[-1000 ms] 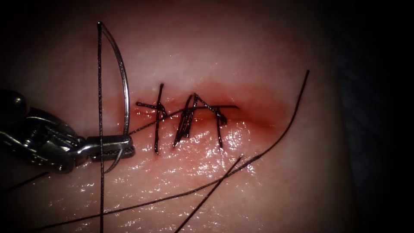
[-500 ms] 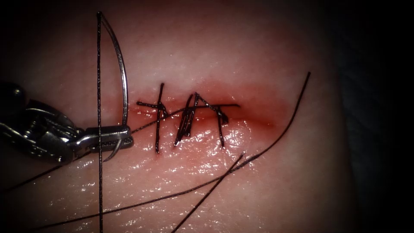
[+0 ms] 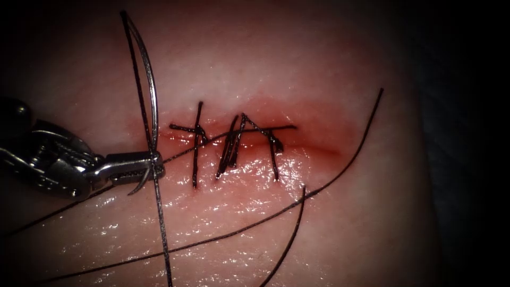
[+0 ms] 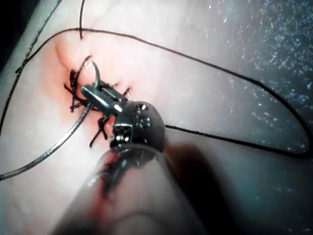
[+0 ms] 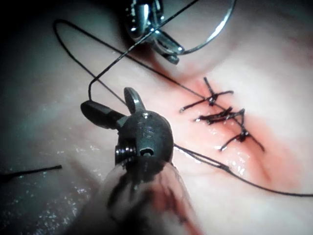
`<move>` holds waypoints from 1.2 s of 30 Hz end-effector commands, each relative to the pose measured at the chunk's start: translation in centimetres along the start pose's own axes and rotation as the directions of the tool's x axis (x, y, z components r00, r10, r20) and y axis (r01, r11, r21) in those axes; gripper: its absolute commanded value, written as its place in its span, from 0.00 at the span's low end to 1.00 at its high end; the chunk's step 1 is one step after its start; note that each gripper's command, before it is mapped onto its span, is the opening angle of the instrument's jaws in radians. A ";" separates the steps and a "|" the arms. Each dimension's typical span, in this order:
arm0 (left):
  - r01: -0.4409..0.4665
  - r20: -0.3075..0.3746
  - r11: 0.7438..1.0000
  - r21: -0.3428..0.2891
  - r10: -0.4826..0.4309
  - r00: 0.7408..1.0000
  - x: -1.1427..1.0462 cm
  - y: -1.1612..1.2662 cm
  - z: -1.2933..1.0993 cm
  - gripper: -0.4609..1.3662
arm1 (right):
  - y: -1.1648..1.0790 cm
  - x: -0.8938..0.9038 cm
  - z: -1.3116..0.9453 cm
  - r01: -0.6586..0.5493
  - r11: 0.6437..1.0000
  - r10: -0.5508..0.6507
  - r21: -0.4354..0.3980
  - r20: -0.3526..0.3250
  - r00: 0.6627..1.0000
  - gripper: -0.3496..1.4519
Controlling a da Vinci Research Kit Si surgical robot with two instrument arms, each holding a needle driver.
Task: Wound Closure
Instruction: Use the right gripper to pull the suture through the cut until a short tail remains on top
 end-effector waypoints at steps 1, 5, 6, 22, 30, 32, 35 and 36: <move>0.000 0.001 1.000 -0.005 0.000 1.000 0.00 0.00 0.00 0.06 | 0.03 0.01 -0.04 0.000 1.000 0.000 0.000 -0.003 1.000 0.87; 0.000 0.001 1.000 -0.005 0.000 1.000 0.00 0.00 0.00 0.06 | 0.09 0.03 -0.13 0.006 1.000 -0.006 -0.008 -0.008 1.000 0.87; -0.001 0.001 1.000 -0.005 0.001 1.000 0.00 0.00 0.00 0.06 | 0.11 0.03 -0.15 0.011 1.000 -0.011 -0.008 -0.007 1.000 0.87; -0.001 0.005 1.000 -0.004 0.001 1.000 0.00 0.00 0.00 0.06 | 0.65 -0.13 -0.50 0.028 0.997 -0.029 -0.065 -0.017 0.999 0.87; -0.001 0.006 1.000 -0.003 0.001 1.000 0.00 0.00 0.00 0.06 | 1.02 -0.32 -0.66 0.051 0.994 -0.054 -0.093 -0.023 0.998 0.85; -0.001 0.006 1.000 -0.003 0.001 1.000 0.00 0.00 0.00 0.06 | 1.11 -0.38 -0.69 0.065 0.993 -0.067 -0.096 -0.020 0.998 0.84; 0.005 0.006 1.000 -0.003 -0.005 1.000 0.00 0.01 0.00 0.06 | 1.24 -0.49 -0.72 0.077 0.992 -0.079 -0.102 -0.016 0.997 0.83; 0.005 0.006 1.000 -0.003 -0.005 1.000 0.00 0.01 0.00 0.06 | 1.25 -0.51 -0.72 0.079 0.992 -0.081 -0.103 -0.015 0.997 0.83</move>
